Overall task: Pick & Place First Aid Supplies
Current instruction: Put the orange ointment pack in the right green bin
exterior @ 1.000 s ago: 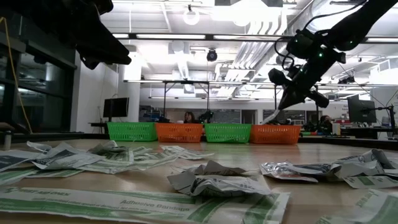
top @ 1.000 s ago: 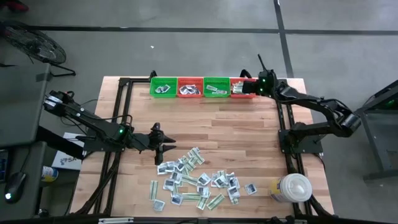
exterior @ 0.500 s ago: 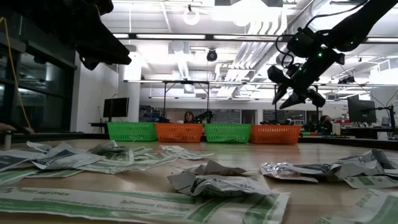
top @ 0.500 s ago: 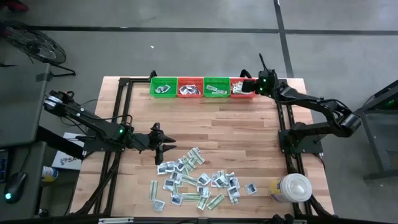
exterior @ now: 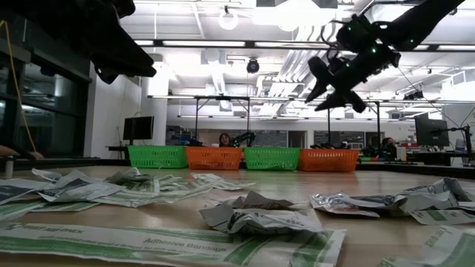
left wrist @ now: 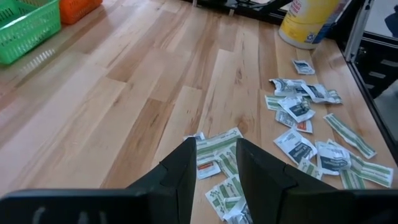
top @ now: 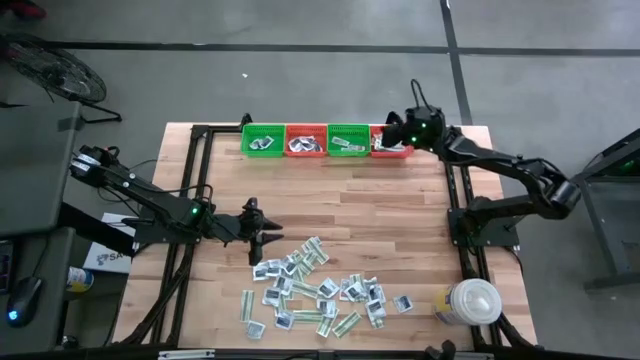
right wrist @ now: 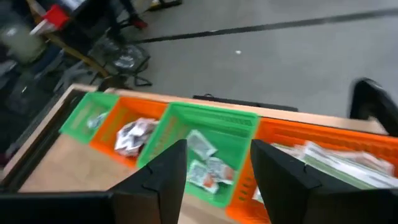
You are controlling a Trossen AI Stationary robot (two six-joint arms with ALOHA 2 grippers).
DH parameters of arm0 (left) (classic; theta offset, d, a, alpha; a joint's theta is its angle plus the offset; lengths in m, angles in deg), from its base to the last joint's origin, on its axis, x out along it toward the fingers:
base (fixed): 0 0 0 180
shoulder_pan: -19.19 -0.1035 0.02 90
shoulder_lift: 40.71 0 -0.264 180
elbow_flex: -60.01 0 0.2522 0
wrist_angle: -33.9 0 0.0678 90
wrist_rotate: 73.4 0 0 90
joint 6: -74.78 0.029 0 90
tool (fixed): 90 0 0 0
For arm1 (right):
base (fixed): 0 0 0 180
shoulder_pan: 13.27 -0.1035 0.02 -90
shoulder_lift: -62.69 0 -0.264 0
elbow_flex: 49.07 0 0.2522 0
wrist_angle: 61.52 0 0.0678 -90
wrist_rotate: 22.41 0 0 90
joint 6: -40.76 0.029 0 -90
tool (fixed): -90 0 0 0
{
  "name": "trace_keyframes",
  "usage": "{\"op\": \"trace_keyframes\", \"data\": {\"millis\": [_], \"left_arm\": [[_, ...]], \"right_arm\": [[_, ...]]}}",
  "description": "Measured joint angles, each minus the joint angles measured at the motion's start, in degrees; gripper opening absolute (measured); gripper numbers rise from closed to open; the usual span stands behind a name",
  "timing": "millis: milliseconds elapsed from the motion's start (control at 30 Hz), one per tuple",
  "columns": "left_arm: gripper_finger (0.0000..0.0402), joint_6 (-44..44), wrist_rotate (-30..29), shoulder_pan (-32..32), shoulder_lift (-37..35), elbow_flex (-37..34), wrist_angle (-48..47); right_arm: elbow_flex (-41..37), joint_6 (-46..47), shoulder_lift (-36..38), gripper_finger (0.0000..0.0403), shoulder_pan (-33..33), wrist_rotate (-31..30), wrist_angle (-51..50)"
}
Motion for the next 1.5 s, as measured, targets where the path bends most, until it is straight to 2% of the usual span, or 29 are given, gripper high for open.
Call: {"op": "trace_keyframes", "data": {"millis": [200, 467, 633, 767, 933, 1033, 1133, 1267, 1367, 1500], "left_arm": [[0.0112, 0.68, 1.35, 0.0, 0.01, 0.0, -0.06], [0.0112, 0.84, 2.69, 0.0, 0.01, 0.0, -0.09], [0.0112, 1.09, 3.26, 0.0, 0.72, 0.0, -0.44], [0.0112, 1.07, 3.58, 0.0, 2.57, 0.0, -0.39], [0.0112, 0.28, 4.79, 0.0, 5.36, 0.0, 0.85], [0.0112, 0.04, 5.55, 0.0, 6.6, -0.02, 2.07], [0.0112, 0.04, 6.54, 0.0, 6.99, -0.04, 3.1], [0.0112, 0.02, 7.0, 0.0, 6.98, -0.04, 3.82], [0.0112, 0.02, 8.25, 0.0, 6.98, -0.04, 4.37], [0.0112, 0.02, 9.72, 0.0, 6.98, -0.04, 4.27]], "right_arm": [[0.98, -4.59, 0.02, 0.0168, -7.91, 3.32, -0.07], [0.98, -7.05, 0.02, 0.0168, -23.75, 5.1, 0.33], [1.01, -6.01, -1.31, 0.0168, -33.42, 2.3, 0.63], [1.01, -0.9, -5.65, 0.0167, -40.16, -1.3, 0.95], [1.01, 0.32, -13.1, 0.0167, -47.19, -3.83, 8.41], [1.01, -0.39, -18.0, 0.0167, -49.15, -3.98, 13.28], [1.48, -0.45, -23.18, 0.0167, -49.23, -0.9, 16.24], [8.17, -6.28, -29.77, 0.0167, -49.23, 3.09, 14.59], [16.4, -14.33, -34.78, 0.0167, -49.23, 5.83, 7.54], [27.49, -26.83, -40.1, 0.0167, -49.2, 5.6, -7.65]]}}
